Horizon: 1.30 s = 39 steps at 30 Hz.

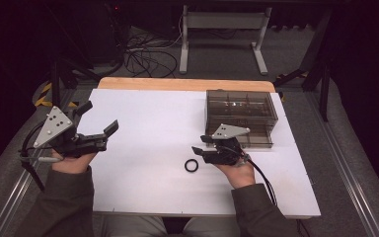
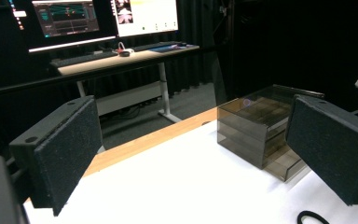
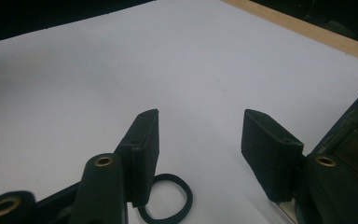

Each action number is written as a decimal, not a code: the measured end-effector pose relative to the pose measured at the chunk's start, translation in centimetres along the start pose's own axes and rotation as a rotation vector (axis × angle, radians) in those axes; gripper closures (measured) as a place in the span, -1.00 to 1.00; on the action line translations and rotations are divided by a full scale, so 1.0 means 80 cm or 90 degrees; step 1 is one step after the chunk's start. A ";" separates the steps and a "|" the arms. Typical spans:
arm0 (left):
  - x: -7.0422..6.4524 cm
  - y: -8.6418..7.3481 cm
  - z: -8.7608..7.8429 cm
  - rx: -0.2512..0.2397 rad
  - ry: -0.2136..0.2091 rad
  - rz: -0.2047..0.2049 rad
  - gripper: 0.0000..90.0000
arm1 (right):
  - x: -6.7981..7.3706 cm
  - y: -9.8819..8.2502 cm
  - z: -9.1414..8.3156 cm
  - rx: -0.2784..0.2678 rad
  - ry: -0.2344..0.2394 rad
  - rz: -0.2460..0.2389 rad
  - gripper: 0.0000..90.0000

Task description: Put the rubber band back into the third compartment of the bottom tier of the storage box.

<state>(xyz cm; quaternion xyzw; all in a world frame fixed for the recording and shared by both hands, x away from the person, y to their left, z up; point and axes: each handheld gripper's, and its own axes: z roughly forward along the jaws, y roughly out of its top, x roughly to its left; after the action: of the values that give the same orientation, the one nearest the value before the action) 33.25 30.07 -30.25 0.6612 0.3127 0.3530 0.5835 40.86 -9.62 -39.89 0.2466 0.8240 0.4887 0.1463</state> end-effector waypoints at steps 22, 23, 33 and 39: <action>-0.001 0.004 -0.006 -0.004 -0.010 -0.006 -0.90 | 0.006 -0.025 0.048 0.123 0.024 -0.008 0.26; -0.001 0.004 -0.006 -0.004 -0.010 -0.006 -0.90 | 0.006 -0.027 0.050 0.130 0.021 -0.010 0.27; 0.002 0.004 -0.008 -0.008 -0.010 -0.007 -0.89 | 0.003 -0.039 0.064 0.182 -0.008 -0.017 0.44; 0.002 0.004 -0.009 -0.007 -0.009 -0.006 -0.89 | 0.004 -0.042 0.068 0.194 -0.005 -0.030 0.60</action>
<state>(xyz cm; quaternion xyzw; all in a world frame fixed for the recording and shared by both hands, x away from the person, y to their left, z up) 32.75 30.54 -29.89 0.6592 0.3097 0.3473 0.5907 42.35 -6.80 -45.43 0.2486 0.8935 0.3535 0.1221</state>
